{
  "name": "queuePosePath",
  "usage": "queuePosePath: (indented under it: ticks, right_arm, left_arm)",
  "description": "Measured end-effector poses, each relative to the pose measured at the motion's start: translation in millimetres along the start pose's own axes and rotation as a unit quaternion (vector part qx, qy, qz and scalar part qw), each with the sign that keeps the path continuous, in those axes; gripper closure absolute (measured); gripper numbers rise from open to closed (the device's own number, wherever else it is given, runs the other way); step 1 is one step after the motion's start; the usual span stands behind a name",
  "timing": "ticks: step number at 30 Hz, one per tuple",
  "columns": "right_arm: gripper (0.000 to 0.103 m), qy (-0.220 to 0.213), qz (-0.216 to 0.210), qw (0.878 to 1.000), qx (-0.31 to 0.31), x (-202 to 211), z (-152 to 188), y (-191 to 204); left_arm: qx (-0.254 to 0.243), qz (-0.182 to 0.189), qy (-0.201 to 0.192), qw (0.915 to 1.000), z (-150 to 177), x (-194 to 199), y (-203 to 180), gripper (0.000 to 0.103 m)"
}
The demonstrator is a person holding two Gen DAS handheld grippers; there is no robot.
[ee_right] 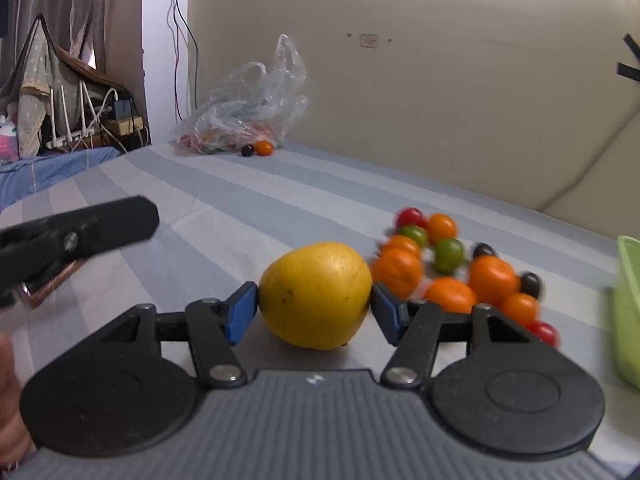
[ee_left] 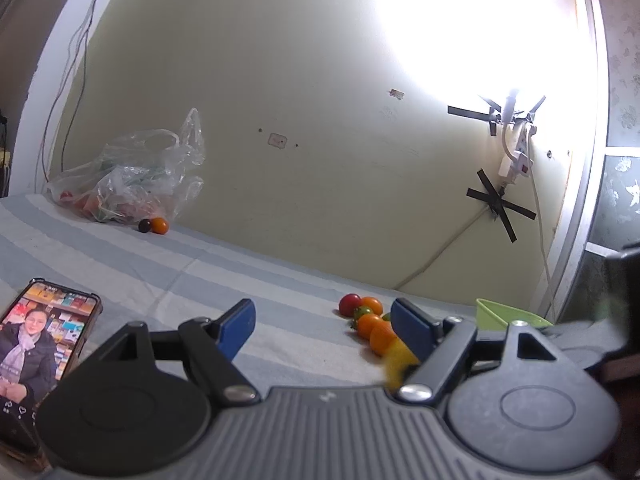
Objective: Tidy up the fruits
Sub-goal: 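Lift the yellow grapefruit with the right tool while the left tool supports it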
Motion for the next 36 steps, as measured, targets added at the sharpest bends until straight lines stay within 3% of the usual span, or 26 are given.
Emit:
queuePosePath:
  ticks: [7,11,13,17,24,29,36]
  right_arm:
    - [0.039,0.082,0.033,0.991,0.095,40.6,-3.1,-22.4]
    - [0.039,0.162,0.049,0.965,0.199,39.8,6.0,-18.0]
    - [0.039,0.177,0.054,0.953,0.241,33.7,13.1,-12.1]
    - [0.039,0.157,0.057,0.939,0.302,21.5,17.4,7.3]
    - [0.037,0.097,0.045,0.94,0.324,12.3,20.7,27.1]
    - [0.027,0.068,0.047,0.949,0.305,14.9,15.3,26.8]
    - [0.027,0.038,0.054,0.961,0.269,20.9,8.5,23.8]
  left_arm:
    - [-0.009,0.02,0.006,0.9997,1.1,-1.8,-5.6,0.022]
    - [-0.009,0.022,0.007,0.9997,1.9,-1.8,-6.0,0.022]
    - [-0.006,0.021,0.007,0.9997,2.1,-1.7,-5.0,0.022]
    - [-0.002,0.024,0.012,0.9996,3.1,-2.9,-3.7,0.022]
    - [-0.005,0.027,0.014,0.9995,3.0,-4.3,-4.4,0.022]
    - [-0.007,0.029,0.016,0.9994,3.1,-5.0,-5.6,0.022]
    - [-0.018,0.034,0.027,0.9989,2.9,-8.5,-8.2,0.022]
Point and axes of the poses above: each gripper's, at about its wrist camera, not at the fingertips, and x roughly against the way its jaws point, y to its left, z to its underside, the point moved 8 cm from there along -x, roughly the way its jaws point, and after that the axes turned 9 degrees about -x, right-handed, at the moved point
